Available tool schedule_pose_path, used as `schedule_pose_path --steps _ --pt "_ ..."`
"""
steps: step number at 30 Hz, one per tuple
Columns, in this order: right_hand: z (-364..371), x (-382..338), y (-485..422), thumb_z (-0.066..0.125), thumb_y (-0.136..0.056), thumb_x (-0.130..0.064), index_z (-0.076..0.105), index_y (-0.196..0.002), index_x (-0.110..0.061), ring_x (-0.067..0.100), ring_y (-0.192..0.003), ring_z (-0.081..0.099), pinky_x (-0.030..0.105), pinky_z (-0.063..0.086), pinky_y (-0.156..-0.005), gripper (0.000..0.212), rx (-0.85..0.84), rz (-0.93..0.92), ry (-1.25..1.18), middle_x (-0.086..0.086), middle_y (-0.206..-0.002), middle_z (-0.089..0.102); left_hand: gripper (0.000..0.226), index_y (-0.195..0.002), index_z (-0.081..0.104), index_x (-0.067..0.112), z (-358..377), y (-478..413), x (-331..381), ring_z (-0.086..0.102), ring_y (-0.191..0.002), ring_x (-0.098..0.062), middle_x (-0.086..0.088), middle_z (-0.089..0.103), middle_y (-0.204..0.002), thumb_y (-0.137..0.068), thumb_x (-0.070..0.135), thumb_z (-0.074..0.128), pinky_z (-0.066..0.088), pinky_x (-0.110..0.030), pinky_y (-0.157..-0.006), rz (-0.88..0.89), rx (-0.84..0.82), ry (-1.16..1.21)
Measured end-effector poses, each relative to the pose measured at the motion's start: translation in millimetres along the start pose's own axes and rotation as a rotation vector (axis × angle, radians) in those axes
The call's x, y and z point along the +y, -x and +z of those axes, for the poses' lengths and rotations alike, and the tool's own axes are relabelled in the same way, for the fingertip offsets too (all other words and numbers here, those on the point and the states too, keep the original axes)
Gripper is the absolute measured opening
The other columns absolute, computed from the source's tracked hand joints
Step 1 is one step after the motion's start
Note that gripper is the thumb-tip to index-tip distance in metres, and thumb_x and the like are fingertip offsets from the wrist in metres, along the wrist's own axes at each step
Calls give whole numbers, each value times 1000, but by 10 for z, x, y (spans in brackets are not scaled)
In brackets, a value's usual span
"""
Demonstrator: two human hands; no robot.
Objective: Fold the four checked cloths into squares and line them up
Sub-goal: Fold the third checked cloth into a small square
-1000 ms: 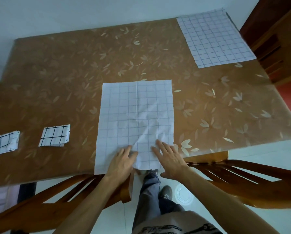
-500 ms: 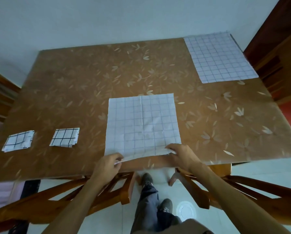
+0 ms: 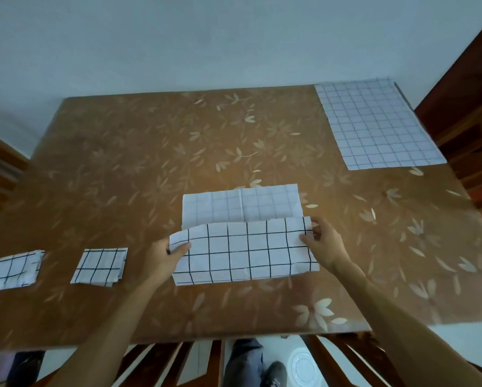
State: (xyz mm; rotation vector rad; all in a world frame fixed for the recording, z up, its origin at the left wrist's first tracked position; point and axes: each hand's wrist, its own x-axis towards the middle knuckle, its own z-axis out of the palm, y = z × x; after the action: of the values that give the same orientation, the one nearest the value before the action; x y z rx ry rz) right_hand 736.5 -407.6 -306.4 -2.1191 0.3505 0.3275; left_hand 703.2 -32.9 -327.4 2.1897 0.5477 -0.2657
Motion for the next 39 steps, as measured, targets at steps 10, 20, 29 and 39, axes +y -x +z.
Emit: schedule_pose_path --steps 10,20,29,39 --pt "392 -223 -1170 57 -96 -18 51 -133 -14 26 -92 62 33 47 -79 38 67 51 185 5 -97 66 27 -86 70 10 317 -1070 171 65 -69 -26 -7 69 -76 -90 37 69 54 -41 -65 39 96 -130" --pt "592 -97 -1507 62 -95 -19 50 -132 -9 33 -103 63 43 52 -88 41 173 63 274 12 -111 68 42 -115 62 12 510 -1395 181 58 -104 -29 -8 60 -110 -88 44 67 50 -44 -89 116 234 -277" --pt "1258 -2 -977 44 -97 -23 48 -140 -12 30 -140 40 47 39 -110 44 25 -539 639 13 -154 40 52 -145 47 11 1154 -853 221 29 -148 -30 -15 36 -157 -100 36 49 30 -53 -116 755 44 -480" --pt "1344 198 -1024 22 -104 -51 7 -159 -18 20 -154 -6 42 5 -124 65 -143 -481 885 6 -167 -2 72 -158 18 19 1247 -828 37 2 -155 -24 -8 6 -167 -100 58 34 14 -53 -122 655 -110 -748"
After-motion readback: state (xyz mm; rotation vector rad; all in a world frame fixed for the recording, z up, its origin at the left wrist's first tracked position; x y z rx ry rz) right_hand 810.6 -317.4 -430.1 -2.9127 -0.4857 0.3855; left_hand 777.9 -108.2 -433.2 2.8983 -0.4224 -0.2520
